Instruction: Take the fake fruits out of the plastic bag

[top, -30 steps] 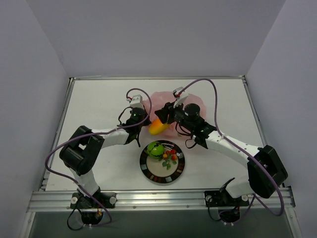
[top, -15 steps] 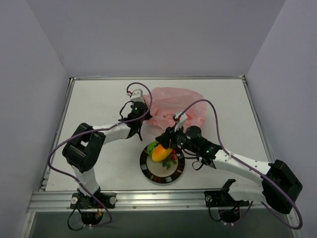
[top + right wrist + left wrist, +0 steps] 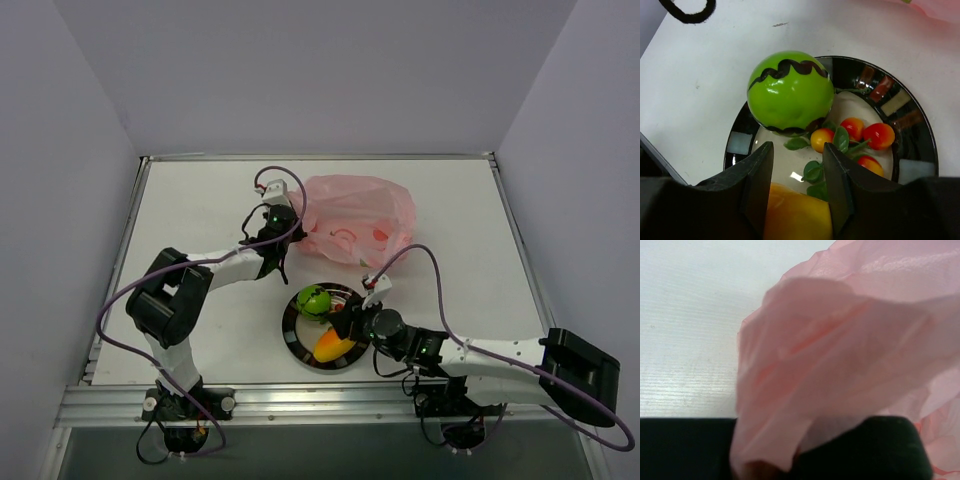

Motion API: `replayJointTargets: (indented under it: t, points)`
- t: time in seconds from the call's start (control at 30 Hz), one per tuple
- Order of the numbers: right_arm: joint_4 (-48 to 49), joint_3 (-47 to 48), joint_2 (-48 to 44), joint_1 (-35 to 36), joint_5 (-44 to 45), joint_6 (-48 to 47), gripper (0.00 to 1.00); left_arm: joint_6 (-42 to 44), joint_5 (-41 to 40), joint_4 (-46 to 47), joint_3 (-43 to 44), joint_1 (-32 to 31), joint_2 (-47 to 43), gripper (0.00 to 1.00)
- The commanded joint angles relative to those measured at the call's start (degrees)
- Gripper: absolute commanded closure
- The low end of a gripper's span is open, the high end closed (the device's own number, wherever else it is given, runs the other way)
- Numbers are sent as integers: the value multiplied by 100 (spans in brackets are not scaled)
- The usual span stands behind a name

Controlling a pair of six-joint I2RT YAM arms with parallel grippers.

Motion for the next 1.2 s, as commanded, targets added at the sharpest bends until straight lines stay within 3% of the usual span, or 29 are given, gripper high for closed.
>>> replayJointTargets:
  t: [0.0, 0.1, 0.3, 0.47, 0.57, 0.7, 0.87, 0.97, 1.07, 1.1, 1.17]
  points:
    - [797, -132, -109, 393, 1439, 703, 83, -101, -166, -102, 168, 3, -140, 98]
    - [807, -150, 5, 561, 1802, 827, 76, -101, -184, -137, 168, 3, -166, 97]
    - [693, -89, 199, 623, 1934, 950, 36, -110, -193, -137, 107, 3, -228, 87]
    - [36, 165, -336, 631, 2145, 652, 19, -127, -123, -120, 54, -14, -316, 76]
    - [-492, 429, -679, 623, 2242, 319, 20, -119, -105, -120, 28, -23, -386, 64]
    - [-1081, 955, -1137, 605, 2154, -235, 22, -101, 26, -120, -69, -23, -605, 40]
    - [-1881, 1774, -1313, 605, 2075, -702, 25, -92, 115, -207, -315, -41, -1220, 22]
    - [-2206, 2248, -1418, 596, 2189, -1018, 31, -48, 150, -462, -456, -49, -1756, 3]
    - [-2392, 2600, -1541, 587, 2356, -1361, 51, 101, 168, -857, -500, -93, -2389, 6]
    - [-2419, 2671, -1568, 579, 2426, -1422, 64, 153, 176, -1067, -509, -111, -2538, 6]
    - [-2515, 2855, -1647, 570, 2645, -1624, 75, 206, 211, -1253, -535, -155, -3065, 6]
